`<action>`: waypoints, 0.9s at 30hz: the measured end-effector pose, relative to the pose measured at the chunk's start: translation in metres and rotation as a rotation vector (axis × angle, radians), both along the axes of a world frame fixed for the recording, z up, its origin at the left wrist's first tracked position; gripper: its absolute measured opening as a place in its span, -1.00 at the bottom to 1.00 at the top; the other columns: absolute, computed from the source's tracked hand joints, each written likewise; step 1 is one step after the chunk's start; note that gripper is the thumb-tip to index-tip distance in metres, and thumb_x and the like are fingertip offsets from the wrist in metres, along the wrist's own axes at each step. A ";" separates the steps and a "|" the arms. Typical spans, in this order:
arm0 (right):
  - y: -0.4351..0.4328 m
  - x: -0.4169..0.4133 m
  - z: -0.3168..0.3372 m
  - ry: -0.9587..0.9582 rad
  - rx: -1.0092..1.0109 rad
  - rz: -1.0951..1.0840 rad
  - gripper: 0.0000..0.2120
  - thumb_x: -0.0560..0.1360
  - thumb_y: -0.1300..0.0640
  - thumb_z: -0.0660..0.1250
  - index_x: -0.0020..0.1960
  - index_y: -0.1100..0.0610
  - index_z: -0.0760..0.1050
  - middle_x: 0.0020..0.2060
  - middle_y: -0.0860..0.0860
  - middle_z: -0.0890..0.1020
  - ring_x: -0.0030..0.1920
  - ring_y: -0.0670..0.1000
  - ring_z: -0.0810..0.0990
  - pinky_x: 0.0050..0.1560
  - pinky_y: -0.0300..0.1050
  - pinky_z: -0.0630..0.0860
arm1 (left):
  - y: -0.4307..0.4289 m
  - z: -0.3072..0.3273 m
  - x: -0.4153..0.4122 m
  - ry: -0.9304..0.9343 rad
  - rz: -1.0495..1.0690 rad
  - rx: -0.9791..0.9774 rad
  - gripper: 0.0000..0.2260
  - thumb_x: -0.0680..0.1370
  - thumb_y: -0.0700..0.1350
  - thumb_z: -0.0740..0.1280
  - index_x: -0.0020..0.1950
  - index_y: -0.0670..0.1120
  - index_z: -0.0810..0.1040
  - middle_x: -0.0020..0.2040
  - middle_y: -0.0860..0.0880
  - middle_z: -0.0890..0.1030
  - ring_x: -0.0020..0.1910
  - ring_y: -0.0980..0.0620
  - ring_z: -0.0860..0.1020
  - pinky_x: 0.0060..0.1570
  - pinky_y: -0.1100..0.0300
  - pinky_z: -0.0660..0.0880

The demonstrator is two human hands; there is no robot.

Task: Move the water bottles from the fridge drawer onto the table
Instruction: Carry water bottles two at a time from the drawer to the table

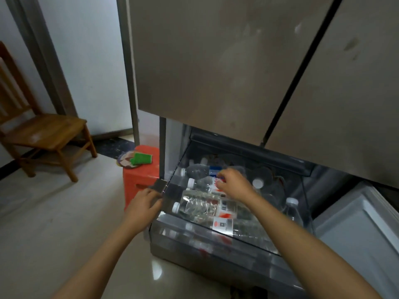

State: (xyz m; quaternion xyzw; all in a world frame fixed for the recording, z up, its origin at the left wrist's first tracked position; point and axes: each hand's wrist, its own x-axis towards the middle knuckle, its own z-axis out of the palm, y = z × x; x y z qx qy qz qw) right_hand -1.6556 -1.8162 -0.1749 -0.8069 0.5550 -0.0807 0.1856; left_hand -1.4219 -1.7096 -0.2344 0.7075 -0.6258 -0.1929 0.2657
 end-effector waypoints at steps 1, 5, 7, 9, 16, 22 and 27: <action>-0.012 0.009 -0.002 0.038 0.001 0.004 -0.75 0.50 0.14 0.23 0.15 0.17 0.50 0.11 0.13 0.54 0.02 0.08 0.55 0.00 -0.01 0.50 | 0.002 -0.006 0.002 0.061 0.001 -0.002 -0.41 0.35 0.23 0.01 0.11 -0.10 0.56 0.07 -0.05 0.53 0.04 -0.04 0.48 0.04 0.09 0.42; -0.048 0.035 -0.006 0.077 0.103 -0.028 -0.76 0.53 0.13 0.22 0.16 0.19 0.47 -0.02 0.10 0.56 -0.11 0.06 0.55 -0.11 -0.02 0.52 | 0.002 -0.016 0.002 0.081 -0.008 -0.042 -0.39 0.34 0.23 -0.04 0.07 -0.11 0.56 0.04 -0.06 0.54 0.03 -0.08 0.50 0.02 0.01 0.46; -0.067 0.049 -0.011 0.132 0.165 0.025 -0.70 0.52 0.12 0.23 0.22 0.19 0.44 0.06 0.11 0.56 -0.04 0.07 0.54 -0.06 -0.06 0.47 | 0.001 -0.016 0.004 0.053 -0.034 -0.037 -0.35 0.34 0.24 -0.09 0.11 -0.11 0.55 0.08 -0.06 0.52 0.08 -0.05 0.47 0.06 0.04 0.43; -0.081 0.060 -0.016 0.185 0.205 0.080 -0.64 0.50 0.11 0.26 0.25 0.22 0.41 0.17 0.16 0.52 0.10 0.14 0.51 0.08 -0.02 0.44 | 0.000 -0.016 0.005 0.010 -0.077 -0.038 -0.31 0.34 0.24 -0.15 0.17 -0.10 0.52 0.13 -0.04 0.50 0.11 0.00 0.44 0.07 0.12 0.39; -0.102 0.081 -0.044 0.247 0.370 0.002 -0.29 0.43 0.03 0.40 0.46 0.13 0.13 0.41 0.12 0.30 0.33 0.14 0.36 0.30 -0.01 0.36 | -0.005 -0.013 0.013 -0.139 -0.240 -0.014 -0.39 0.39 0.16 -0.16 0.13 -0.08 0.53 0.11 -0.06 0.50 0.03 -0.04 0.47 -0.08 0.19 0.33; -0.108 0.095 -0.055 0.381 0.342 0.021 -0.20 0.40 0.05 0.43 0.49 0.06 0.05 0.42 0.14 0.27 0.32 0.18 0.37 0.30 0.05 0.37 | -0.007 -0.017 0.017 -0.357 -0.284 -0.092 -0.75 0.42 0.03 0.11 -0.33 0.05 0.53 -0.28 0.05 0.57 -0.39 0.09 0.52 -0.48 0.21 0.48; -0.099 0.088 -0.047 0.407 0.235 0.051 -0.27 0.36 -0.03 0.43 0.43 0.06 0.18 0.32 0.09 0.39 0.23 0.14 0.45 0.21 0.05 0.44 | -0.004 -0.019 0.017 -0.378 -0.295 -0.029 -0.75 0.44 0.04 0.10 -0.33 0.06 0.51 -0.25 0.03 0.58 -0.34 0.06 0.53 -0.45 0.19 0.48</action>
